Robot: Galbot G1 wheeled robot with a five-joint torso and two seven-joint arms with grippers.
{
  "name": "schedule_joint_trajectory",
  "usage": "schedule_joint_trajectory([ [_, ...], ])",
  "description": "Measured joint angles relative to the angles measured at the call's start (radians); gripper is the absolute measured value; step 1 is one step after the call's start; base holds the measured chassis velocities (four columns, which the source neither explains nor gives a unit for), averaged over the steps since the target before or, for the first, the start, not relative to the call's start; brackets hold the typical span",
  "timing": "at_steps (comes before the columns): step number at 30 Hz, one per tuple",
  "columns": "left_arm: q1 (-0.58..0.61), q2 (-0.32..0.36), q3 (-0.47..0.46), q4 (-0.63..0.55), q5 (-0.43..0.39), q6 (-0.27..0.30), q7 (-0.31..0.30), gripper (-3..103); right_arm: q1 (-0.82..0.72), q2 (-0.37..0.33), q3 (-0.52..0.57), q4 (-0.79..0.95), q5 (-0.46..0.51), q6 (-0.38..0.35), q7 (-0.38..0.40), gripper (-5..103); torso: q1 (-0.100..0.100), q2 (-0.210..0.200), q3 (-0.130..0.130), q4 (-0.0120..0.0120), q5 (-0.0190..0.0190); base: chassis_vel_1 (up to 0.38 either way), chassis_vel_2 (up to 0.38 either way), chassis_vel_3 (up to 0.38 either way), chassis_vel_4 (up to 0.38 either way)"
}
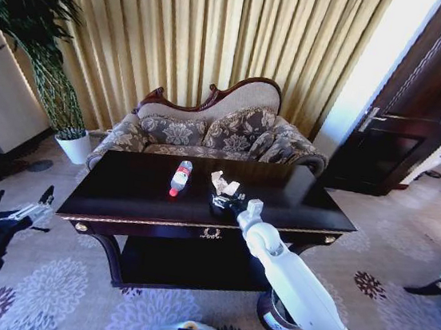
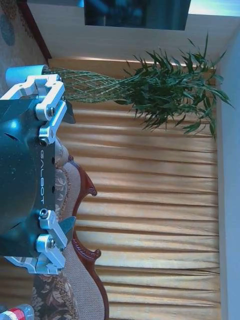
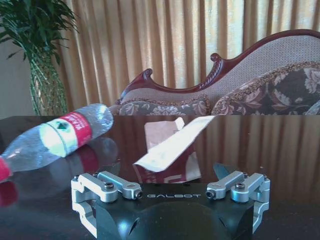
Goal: Move to the front of the table and place the trash on the table into the trash bin.
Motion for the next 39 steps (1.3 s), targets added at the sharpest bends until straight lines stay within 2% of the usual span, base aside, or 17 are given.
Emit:
schedule_joint_trajectory([
  [9,0.002,-0.002,0.0,0.0,-0.002,0.0,0.0,100,0.028,0.006,0.001,-0.043,-0.005,0.008,0.0,101,0.0,0.0,0.0,0.0001,0.0,0.0,0.0,0.0,0.0],
  [12,0.001,-0.002,0.0,0.0,-0.002,0.0,0.001,100,0.031,0.005,0.003,-0.047,-0.006,0.012,0.0,86,0.0,0.0,0.0,0.0001,0.0,0.0,0.0,0.0,0.0],
  [15,0.0,0.0,0.0,0.0,-0.002,0.0,0.001,100,0.031,0.004,0.003,-0.047,-0.006,0.013,0.0,81,0.0,0.0,0.0,0.0,0.0,0.0,0.0,0.0,0.0],
  [17,-0.001,-0.001,0.001,0.0,-0.002,0.0,0.001,100,0.031,0.002,0.005,-0.047,-0.006,0.014,0.0,70,0.0,0.0,0.0,0.0001,0.0,0.0,0.0,0.0,0.0],
  [18,-0.001,-0.001,0.001,0.0,-0.002,0.0,0.001,100,0.031,0.002,0.005,-0.047,-0.006,0.014,0.0,70,0.0,0.0,0.0,0.0001,0.0,0.0,0.0,0.0,0.0],
  [21,-0.001,-0.002,0.004,0.0,-0.002,0.0,0.001,100,0.028,0.001,0.007,-0.044,-0.007,0.014,0.0,54,0.0,0.0,0.0,0.0,0.0,0.0,0.0,0.0,0.0],
  [23,-0.001,-0.002,0.005,0.0,-0.002,0.0,0.001,100,0.027,0.0,0.008,-0.042,-0.007,0.014,0.0,54,0.0,0.0,0.0,0.0001,0.0,0.0,0.0,0.0,0.0],
  [27,-0.003,0.002,0.005,0.0,-0.002,0.0,0.001,100,0.025,-0.003,0.01,-0.036,-0.007,0.015,0.0,32,0.0,0.0,0.0,0.0,0.0,0.0,0.0,0.0,0.0],
  [29,-0.003,0.002,0.005,0.0,-0.002,0.0,0.001,100,0.025,-0.004,0.01,-0.035,-0.007,0.015,0.0,32,0.0,0.0,0.0,0.0001,0.0,0.0,0.0,0.0,0.0],
  [30,-0.003,0.002,0.006,0.0,-0.003,0.0,0.001,100,0.025,-0.005,0.01,-0.034,-0.007,0.015,0.0,21,0.0,0.0,0.0,0.0001,0.0,0.0,0.0,0.0,0.0],
  [31,-0.003,0.003,0.006,0.0,-0.003,0.0,0.001,100,0.025,-0.006,0.01,-0.032,-0.007,0.015,0.0,16,0.0,0.0,0.0,0.0001,0.0,0.0,0.0,0.0,0.0],
  [33,-0.003,0.003,0.006,0.0,-0.003,0.0,0.001,100,0.024,-0.006,0.01,-0.03,-0.007,0.015,0.0,16,0.0,0.0,0.0,0.0001,0.0,0.0,0.0,0.0,0.0],
  [34,-0.003,0.004,0.007,0.0,-0.003,0.0,0.001,100,0.023,-0.008,0.011,-0.026,-0.006,0.015,0.0,10,0.0,0.0,0.0,0.0001,0.0,0.0,0.0,0.0,0.0],
  [35,-0.003,0.004,0.007,0.0,-0.003,0.0,0.001,100,0.023,-0.008,0.011,-0.025,-0.006,0.015,0.0,10,0.0,0.0,0.0,0.0001,0.0,0.0,0.0,0.0,0.0],
  [36,-0.003,0.005,0.007,0.0,-0.003,0.0,0.001,100,0.02,-0.01,0.012,-0.019,-0.006,0.015,0.0,2,0.0,0.0,0.0,0.0001,0.0,0.0,0.0,0.0,0.0],
  [39,-0.004,0.006,0.008,0.0,-0.003,0.0,0.001,100,0.015,-0.014,0.017,-0.009,-0.005,0.015,0.001,1,0.0,0.0,0.0,0.0001,0.0,0.0,0.0,0.0,0.0],
])
